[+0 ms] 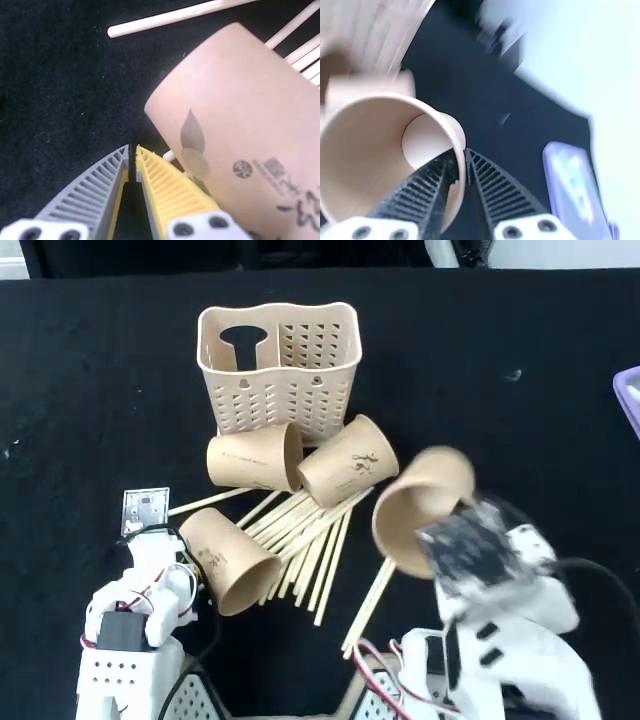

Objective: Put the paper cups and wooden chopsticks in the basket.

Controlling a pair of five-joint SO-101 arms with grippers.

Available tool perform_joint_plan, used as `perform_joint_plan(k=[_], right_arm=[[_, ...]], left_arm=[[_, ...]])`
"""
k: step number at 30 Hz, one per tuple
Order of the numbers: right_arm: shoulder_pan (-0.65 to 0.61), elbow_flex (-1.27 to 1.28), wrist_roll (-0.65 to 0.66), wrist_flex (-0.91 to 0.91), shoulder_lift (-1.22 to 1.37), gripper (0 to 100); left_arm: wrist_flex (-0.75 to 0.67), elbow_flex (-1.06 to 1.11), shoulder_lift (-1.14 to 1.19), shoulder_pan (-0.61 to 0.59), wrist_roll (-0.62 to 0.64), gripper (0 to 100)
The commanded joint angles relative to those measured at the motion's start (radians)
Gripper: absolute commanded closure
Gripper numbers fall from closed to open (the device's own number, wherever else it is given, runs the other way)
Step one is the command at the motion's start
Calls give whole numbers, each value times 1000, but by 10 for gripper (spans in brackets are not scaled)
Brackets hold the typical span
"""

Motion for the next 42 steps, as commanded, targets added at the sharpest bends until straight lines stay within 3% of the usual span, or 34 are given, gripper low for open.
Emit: perform_joint_plan(k=[1,9,20,28,42], right_arm=[[-9,-153,-180,-141,154,987],[-236,-550,-460,-242,730,987],[-273,-998,-509,-209,1299,988],[-290,-1116,-551,-209,1449,988],[-365,-1095,-551,-84,1503,984]], left_arm=[[5,18,-5,8,8,970],[5,18,-5,8,8,970],[5,18,-5,8,8,970],[5,18,-5,8,8,970],[5,18,-5,8,8,970]])
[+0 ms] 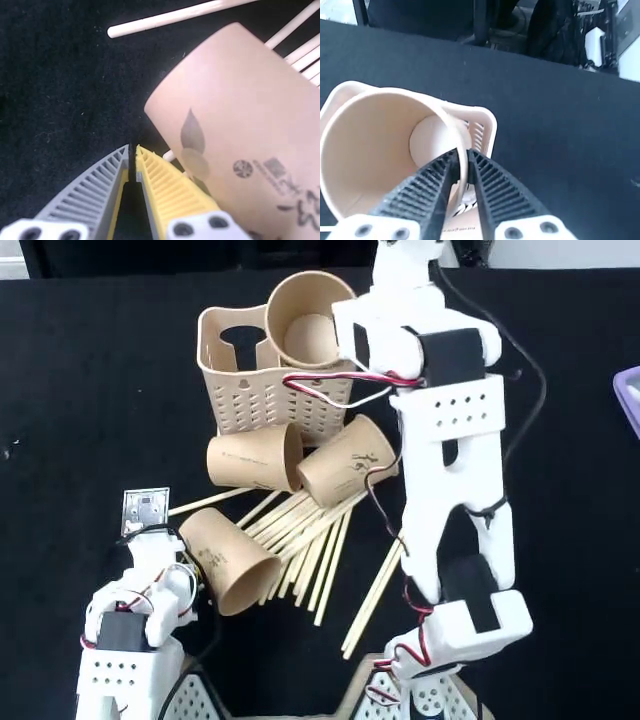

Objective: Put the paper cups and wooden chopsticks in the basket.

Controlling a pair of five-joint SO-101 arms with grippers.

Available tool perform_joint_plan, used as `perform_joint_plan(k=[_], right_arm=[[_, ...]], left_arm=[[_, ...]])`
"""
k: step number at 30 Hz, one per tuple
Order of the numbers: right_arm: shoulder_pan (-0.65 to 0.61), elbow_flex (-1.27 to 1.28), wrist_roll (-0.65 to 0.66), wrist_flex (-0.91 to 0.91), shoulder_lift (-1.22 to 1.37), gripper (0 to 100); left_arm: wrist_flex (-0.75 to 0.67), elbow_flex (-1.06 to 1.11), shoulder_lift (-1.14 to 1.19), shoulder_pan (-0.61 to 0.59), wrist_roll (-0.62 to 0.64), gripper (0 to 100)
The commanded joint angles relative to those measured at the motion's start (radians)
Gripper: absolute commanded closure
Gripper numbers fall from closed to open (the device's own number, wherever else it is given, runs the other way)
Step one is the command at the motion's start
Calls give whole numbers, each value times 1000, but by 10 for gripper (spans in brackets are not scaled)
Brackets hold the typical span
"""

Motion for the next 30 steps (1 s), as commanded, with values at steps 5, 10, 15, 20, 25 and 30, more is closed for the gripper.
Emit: perform_joint_plan(k=[5,10,15,20,25,30], right_arm=[[-21,-10,-11,26,5,873],[-23,-47,-9,21,-15,663],[-21,-171,-6,61,-85,716],[-17,-226,-3,285,-166,779],[51,21,25,351,-203,811],[92,386,130,331,-265,806]], left_arm=[[5,18,-5,8,8,970],[5,18,-5,8,8,970],[5,18,-5,8,8,970],[5,18,-5,16,3,970],[5,18,-5,16,3,970],[5,18,-5,16,3,970]])
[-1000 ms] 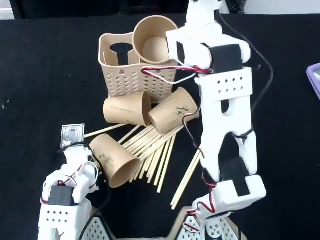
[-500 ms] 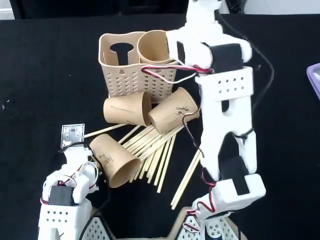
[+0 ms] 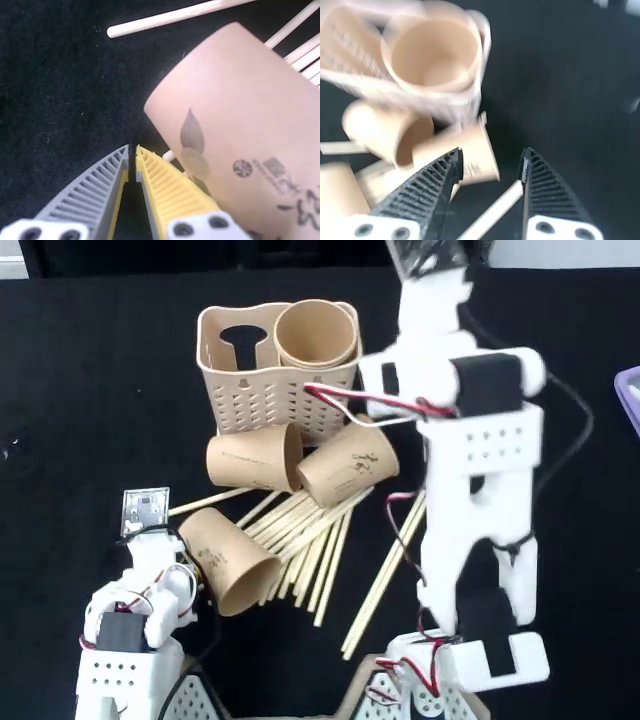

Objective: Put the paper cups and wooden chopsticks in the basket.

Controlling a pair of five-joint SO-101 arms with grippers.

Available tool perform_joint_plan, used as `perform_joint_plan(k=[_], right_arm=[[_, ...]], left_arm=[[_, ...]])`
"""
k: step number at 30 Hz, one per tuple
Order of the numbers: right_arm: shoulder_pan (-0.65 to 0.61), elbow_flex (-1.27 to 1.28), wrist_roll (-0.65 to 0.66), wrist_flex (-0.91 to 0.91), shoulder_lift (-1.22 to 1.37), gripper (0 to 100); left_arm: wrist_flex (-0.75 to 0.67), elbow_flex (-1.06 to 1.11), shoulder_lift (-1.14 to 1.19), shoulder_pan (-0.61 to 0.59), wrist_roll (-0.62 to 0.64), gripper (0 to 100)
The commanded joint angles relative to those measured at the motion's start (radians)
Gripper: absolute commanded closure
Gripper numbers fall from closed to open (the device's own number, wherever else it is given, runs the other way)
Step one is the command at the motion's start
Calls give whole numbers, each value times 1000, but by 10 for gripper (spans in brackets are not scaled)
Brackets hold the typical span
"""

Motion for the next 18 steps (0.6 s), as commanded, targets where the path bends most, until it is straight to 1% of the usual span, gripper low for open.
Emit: perform_joint_plan(k=[1,3,6,8,10,13,18], right_arm=[[40,266,91,-20,-113,806],[51,426,137,-100,-209,792],[55,704,210,-264,-386,738],[57,880,229,-393,-476,702],[57,997,230,-488,-509,681],[41,1036,236,-551,-489,680],[29,989,238,-663,-348,681]], left_arm=[[5,18,-5,15,5,970],[5,18,-5,15,6,970],[5,18,-5,15,5,970],[5,18,-5,15,5,970],[5,18,-5,15,5,970],[5,18,-5,15,5,970],[5,18,-5,15,5,970]])
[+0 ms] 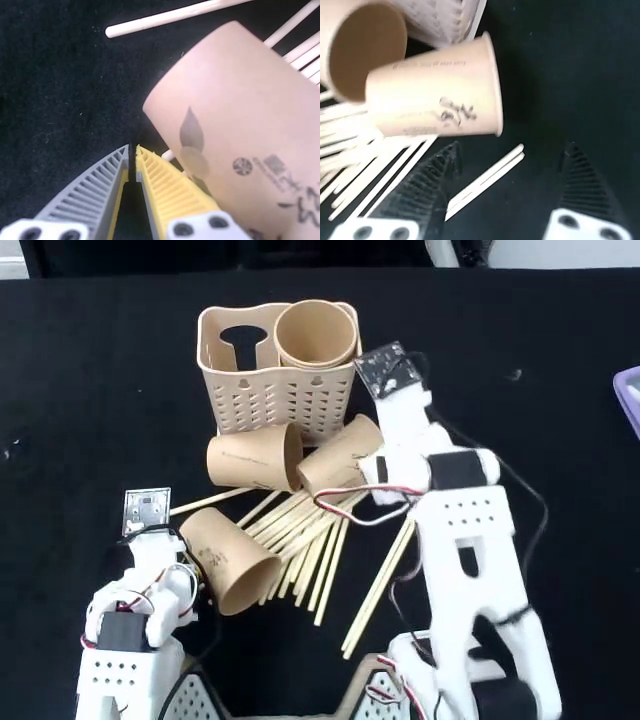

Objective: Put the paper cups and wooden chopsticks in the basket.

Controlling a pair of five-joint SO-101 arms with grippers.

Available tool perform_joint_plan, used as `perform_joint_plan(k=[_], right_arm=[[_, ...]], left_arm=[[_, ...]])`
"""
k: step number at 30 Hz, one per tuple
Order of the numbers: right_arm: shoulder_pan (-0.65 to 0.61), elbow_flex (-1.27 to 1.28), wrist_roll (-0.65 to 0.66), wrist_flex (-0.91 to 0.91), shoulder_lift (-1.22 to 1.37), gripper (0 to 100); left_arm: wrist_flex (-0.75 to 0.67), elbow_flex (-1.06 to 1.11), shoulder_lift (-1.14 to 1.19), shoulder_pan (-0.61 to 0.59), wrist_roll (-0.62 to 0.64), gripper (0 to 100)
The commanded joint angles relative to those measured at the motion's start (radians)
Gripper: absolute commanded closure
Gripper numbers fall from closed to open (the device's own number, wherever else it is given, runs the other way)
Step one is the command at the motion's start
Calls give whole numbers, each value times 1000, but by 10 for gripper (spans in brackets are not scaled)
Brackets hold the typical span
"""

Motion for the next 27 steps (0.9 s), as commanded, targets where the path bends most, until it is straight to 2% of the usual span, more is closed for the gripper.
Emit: perform_joint_plan(k=[1,9,14,22,27], right_arm=[[-5,-54,15,-81,107,681],[-11,-203,51,-49,344,721],[-25,-197,152,-49,363,729],[-23,-189,229,-49,360,973],[-23,-185,222,48,318,987]], left_arm=[[5,18,-5,8,5,970],[5,18,-5,8,5,970],[5,18,-5,8,5,970],[5,18,-5,8,5,970],[5,18,-5,8,5,970]])
